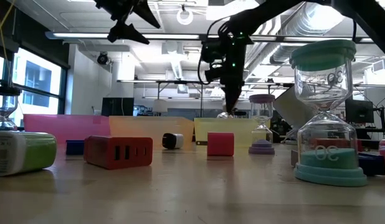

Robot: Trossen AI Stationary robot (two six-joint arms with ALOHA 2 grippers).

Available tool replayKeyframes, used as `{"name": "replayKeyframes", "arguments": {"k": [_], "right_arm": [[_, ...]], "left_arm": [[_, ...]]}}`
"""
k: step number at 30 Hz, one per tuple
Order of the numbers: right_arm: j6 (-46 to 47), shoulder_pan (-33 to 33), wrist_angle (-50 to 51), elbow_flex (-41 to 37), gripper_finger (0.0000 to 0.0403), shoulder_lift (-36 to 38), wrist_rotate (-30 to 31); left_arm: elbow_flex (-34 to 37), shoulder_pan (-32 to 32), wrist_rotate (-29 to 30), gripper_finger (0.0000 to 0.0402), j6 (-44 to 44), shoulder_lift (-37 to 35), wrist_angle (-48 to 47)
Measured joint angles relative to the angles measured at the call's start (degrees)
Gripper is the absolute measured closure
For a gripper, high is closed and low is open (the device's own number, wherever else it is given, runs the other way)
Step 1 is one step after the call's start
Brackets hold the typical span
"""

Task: Pick & Place Office items
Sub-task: Put the orange hourglass into the yellow bin

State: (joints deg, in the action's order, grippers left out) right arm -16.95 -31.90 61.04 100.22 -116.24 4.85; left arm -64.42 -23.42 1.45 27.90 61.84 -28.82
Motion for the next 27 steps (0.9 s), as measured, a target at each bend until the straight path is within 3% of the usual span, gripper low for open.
{"name": "replayKeyframes", "arguments": {"k": [12, 27], "right_arm": [[5.2, 1.2, 12.0, 0.0, 0.0228, -0.3, 0.7], [8.1, -1.7, 12.4, 0.0, 0.0228, -0.4, 0.6]], "left_arm": [[0.0, 0.3, -2.0, 0.0120, 0.9, 0.0, 0.0], [0.0, 0.4, -4.6, 0.0120, 2.6, 0.0, 0.0]]}}
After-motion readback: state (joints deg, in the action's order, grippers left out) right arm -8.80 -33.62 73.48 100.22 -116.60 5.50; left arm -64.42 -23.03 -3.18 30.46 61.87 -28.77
